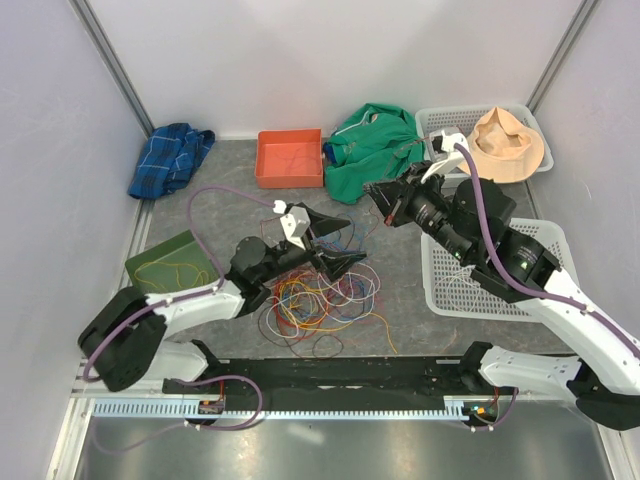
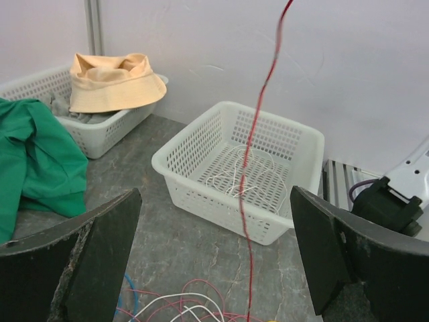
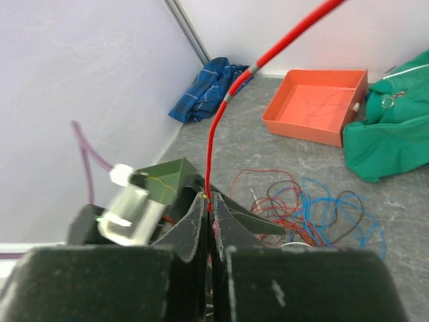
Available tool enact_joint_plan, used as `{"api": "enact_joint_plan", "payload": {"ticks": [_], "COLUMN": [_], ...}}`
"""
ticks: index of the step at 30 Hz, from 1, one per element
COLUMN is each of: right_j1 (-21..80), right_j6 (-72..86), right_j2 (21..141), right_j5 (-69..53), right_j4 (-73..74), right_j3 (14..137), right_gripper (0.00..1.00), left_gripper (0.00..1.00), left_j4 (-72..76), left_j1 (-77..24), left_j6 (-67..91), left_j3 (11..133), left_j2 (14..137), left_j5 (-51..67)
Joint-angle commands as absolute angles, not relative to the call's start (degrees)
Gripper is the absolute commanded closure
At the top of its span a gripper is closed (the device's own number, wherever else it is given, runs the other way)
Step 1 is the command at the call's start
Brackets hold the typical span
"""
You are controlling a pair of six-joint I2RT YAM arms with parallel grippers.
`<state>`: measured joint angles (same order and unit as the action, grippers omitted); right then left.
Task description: Untangle the cables
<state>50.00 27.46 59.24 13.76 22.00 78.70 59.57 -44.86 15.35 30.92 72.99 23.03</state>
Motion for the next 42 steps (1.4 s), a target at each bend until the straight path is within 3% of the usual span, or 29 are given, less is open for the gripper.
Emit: {"api": "enact_joint_plan", "payload": {"ticks": [1, 4, 7, 10, 11, 12, 14, 15, 16, 18, 21, 28, 42], "right_j1": [50.1, 50.01, 50.1, 50.01, 50.01, 50.1, 50.01, 50.01, 50.01, 50.01, 50.1, 50.01, 50.01], "right_j6": [28.39, 28.48, 28.65, 28.65, 28.57, 28.39, 27.86, 27.08, 26.72, 26.11, 25.75, 26.28, 34.19], "right_j2": [59.59, 59.85, 59.85, 59.24, 58.72, 58.28, 56.53, 55.9, 55.2, 52.57, 48.09, 38.6, 32.17], "right_j5": [11.95, 11.43, 11.07, 11.69, 11.95, 12.3, 13.36, 13.79, 14.76, 16.69, 21.43, 29.0, 24.96], "right_j4": [22.32, 22.5, 22.59, 22.59, 22.67, 22.59, 22.68, 22.68, 22.85, 23.9, 24.87, 27.16, 26.98], "right_j3": [82.26, 82.53, 82.27, 81.39, 81.13, 80.86, 79.72, 79.28, 78.41, 77.26, 73.84, 65.23, 48.35], "right_gripper": [1.0, 1.0, 1.0, 1.0, 1.0, 1.0, 0.81, 0.64, 0.28, 0.03, 0.02, 0.02, 0.02], "left_gripper": [0.01, 0.09, 0.31, 0.75, 0.98, 0.98, 0.98, 0.98, 0.98, 0.98, 0.98, 0.98, 0.98], "left_j4": [71.18, 76.98, 76.99, 75.5, 72.8, 71.29, 67.26, 60.19, 55.25, 35.48, 9.43, -19.48, -21.27], "left_j1": [-45.17, -45.53, -45.62, -45.62, -45.62, -45.62, -45.53, -45.53, -45.35, -44.91, -43.34, -41.4, -40.7], "left_j6": [19.23, 22.49, 23.29, 23.29, 23.03, 21.98, 20.31, 18.91, 18.46, 16.8, 15.3, 12.57, 3.18], "left_j3": [32.08, 32.96, 34.98, 36.38, 36.65, 36.82, 37.26, 37.87, 40.58, 45.67, 61.57, 96.01, 120.31], "left_j2": [79.35, 84.1, 86.48, 85.96, 85.09, 82.29, 78.94, 76.66, 72.55, 68.83, 67.32, 74.88, 83.58], "left_j5": [24.52, 25.04, 26.53, 26.9, 26.29, 25.58, 22.95, 21.46, 17.44, 13.38, 5.47, -5.43, -17.75]}}
